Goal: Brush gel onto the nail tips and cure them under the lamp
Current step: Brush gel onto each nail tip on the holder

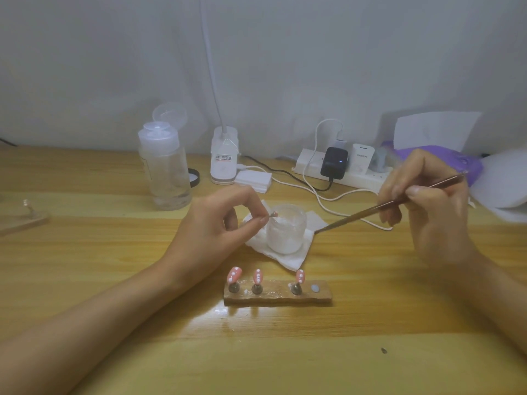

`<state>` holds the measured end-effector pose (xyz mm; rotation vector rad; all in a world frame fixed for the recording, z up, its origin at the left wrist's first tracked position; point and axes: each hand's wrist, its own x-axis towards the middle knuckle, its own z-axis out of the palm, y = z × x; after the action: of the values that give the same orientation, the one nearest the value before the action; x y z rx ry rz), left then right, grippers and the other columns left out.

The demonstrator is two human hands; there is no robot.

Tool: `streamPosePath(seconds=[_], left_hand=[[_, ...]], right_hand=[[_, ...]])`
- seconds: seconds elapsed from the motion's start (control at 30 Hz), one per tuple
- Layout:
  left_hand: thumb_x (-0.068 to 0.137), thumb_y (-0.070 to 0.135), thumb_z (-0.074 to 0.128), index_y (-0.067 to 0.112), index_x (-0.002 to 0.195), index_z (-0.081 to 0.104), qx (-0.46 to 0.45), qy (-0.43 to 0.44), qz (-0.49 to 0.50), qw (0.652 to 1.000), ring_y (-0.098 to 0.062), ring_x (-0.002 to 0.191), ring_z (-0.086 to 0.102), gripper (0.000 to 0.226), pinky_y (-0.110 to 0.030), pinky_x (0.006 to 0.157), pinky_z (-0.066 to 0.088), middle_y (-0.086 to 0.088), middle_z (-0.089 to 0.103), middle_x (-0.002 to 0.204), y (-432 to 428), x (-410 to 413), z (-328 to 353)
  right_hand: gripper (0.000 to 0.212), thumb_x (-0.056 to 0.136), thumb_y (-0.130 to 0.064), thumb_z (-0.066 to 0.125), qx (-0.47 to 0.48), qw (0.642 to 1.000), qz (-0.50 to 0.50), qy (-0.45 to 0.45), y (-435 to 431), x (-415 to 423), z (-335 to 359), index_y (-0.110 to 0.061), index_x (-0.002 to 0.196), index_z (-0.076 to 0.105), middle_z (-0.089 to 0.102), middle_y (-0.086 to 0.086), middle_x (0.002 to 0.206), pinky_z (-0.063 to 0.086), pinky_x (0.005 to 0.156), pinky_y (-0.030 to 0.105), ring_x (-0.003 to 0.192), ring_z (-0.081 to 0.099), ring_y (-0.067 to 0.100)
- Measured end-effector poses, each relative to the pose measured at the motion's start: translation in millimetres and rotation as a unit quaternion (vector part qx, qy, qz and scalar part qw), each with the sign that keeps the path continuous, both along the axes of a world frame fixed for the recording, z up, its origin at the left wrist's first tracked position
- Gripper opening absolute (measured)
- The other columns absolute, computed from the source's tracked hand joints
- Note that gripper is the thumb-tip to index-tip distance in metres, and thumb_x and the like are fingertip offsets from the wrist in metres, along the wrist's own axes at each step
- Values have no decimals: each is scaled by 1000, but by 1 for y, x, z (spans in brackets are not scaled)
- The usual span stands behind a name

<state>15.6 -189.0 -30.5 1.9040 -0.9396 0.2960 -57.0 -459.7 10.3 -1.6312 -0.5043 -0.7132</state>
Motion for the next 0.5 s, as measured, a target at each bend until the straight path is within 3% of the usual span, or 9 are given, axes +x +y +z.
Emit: streamPosePath(seconds=[0.1,0.23,0.33,0.5], left_hand=[[89,15,73,27,81,65,3,-5,0,1000,-10,51,44,16,-9,56,34,20,63,86,0,0,0],[88,17,74,26,82,65,0,-8,2,1000,-11,50,44,14,-8,56,34,22,63,88,0,1,0],[87,19,75,25,81,67,-5,-15,6,1000,-11,50,46,12,-8,57,35,23,64,89,-1,2,-1],[87,18,75,24,83,67,-5,-14,6,1000,-11,50,46,11,-9,57,35,22,64,91,-1,3,-1]], right_hand=[[22,82,-10,44,78,997,-11,20,1,3,1,-24,73,58,59,-2,60,41,47,19,48,54,17],[18,94,-24,56,205,964,-28,165,18,7,-14,-17,78,53,62,2,55,42,44,17,48,55,12],[20,90,-31,55,229,946,-16,230,28,8,-27,-15,79,52,64,2,56,39,42,16,43,50,10],[21,89,-33,55,219,946,-9,237,31,9,-28,-14,81,51,67,3,60,39,43,16,43,48,10]])
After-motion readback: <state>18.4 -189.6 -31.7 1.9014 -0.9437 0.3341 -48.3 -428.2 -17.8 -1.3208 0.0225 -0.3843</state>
